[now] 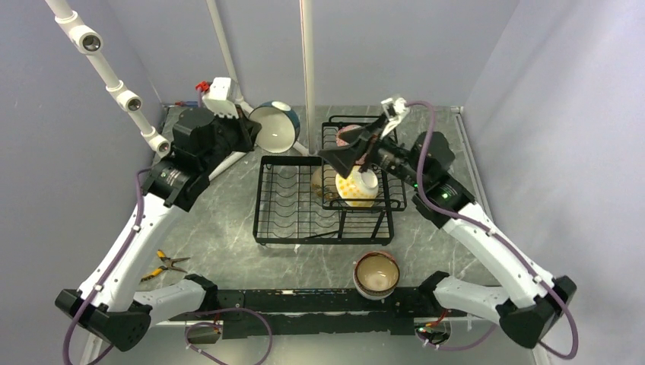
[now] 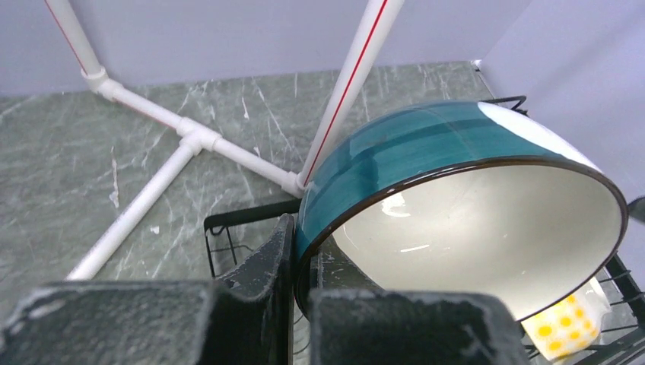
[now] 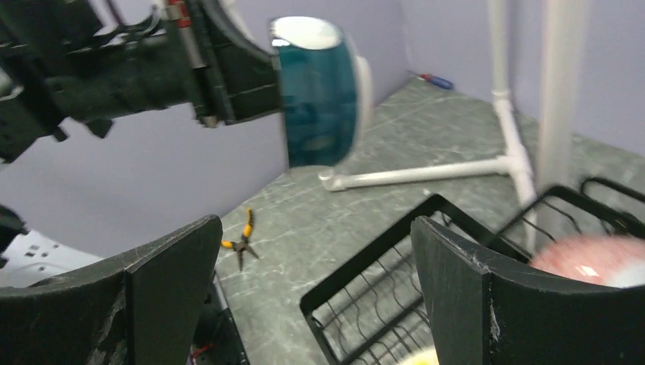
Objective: Load the bowls into the dish rack
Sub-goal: Adjust the bowl.
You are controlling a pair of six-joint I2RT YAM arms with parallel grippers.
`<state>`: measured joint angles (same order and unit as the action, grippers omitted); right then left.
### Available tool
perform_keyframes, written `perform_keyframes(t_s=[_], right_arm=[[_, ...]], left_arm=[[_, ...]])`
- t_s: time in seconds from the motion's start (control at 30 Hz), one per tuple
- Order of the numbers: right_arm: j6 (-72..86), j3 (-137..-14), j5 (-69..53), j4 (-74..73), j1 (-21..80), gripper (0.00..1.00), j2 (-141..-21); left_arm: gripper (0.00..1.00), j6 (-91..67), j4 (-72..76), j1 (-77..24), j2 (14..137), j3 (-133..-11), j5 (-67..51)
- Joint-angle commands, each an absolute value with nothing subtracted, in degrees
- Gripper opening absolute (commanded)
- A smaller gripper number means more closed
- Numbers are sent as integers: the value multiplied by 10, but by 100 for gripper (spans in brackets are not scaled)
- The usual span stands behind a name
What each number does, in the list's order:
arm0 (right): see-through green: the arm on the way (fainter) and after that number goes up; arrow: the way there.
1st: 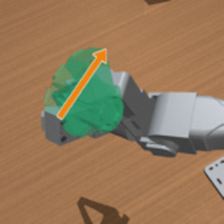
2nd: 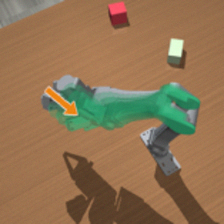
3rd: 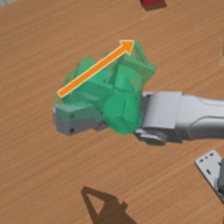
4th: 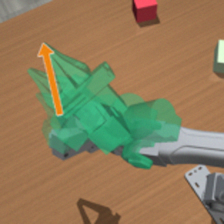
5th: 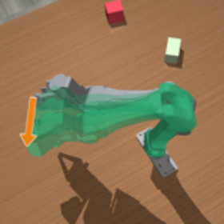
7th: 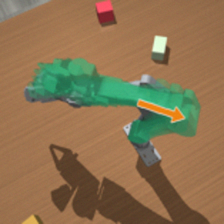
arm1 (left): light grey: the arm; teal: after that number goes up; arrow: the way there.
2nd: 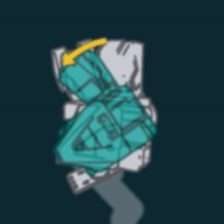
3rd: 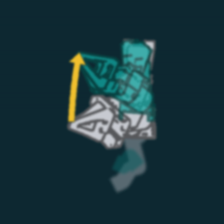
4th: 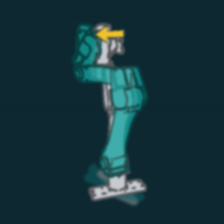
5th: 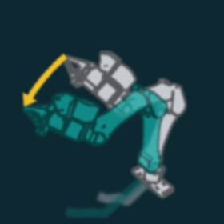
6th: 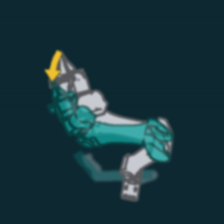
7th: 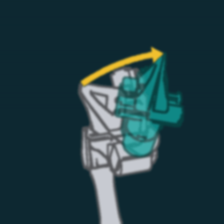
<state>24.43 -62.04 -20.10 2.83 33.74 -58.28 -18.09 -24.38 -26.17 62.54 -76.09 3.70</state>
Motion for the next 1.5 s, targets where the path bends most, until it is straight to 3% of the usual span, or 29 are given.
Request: perform_keyframes(t_s=[0.0,0.13,0.33,0.6,0.67,0.8,1.0,1.2,1.33,1.47], right_arm=[[209,-704,-191,44,389,100,-636],[217,-762,-156,29,427,100,-706],[224,-868,-12,-69,452,99,-807],[174,-983,95,-158,465,84,-901],[156,-995,102,-163,466,64,-910],[129,-984,99,-145,466,0,-902],[90,-932,111,-82,465,0,-869],[44,-822,121,30,461,0,-801],[43,-807,104,42,446,0,-777],[53,-808,65,46,421,0,-764]], left_arm=[[3,-170,-184,-263,646,-817,15],[3,-172,-192,-273,664,-835,6],[3,-162,-184,-307,661,-831,46],[3,-130,-189,-353,679,-854,119],[3,-130,-186,-356,679,-853,124],[12,-131,-192,-357,678,-849,136],[34,-155,-201,-357,678,-835,131],[84,-211,-240,-357,681,-834,89],[91,-240,-255,-346,690,-836,-5],[92,-290,-247,-314,701,-836,-121]])
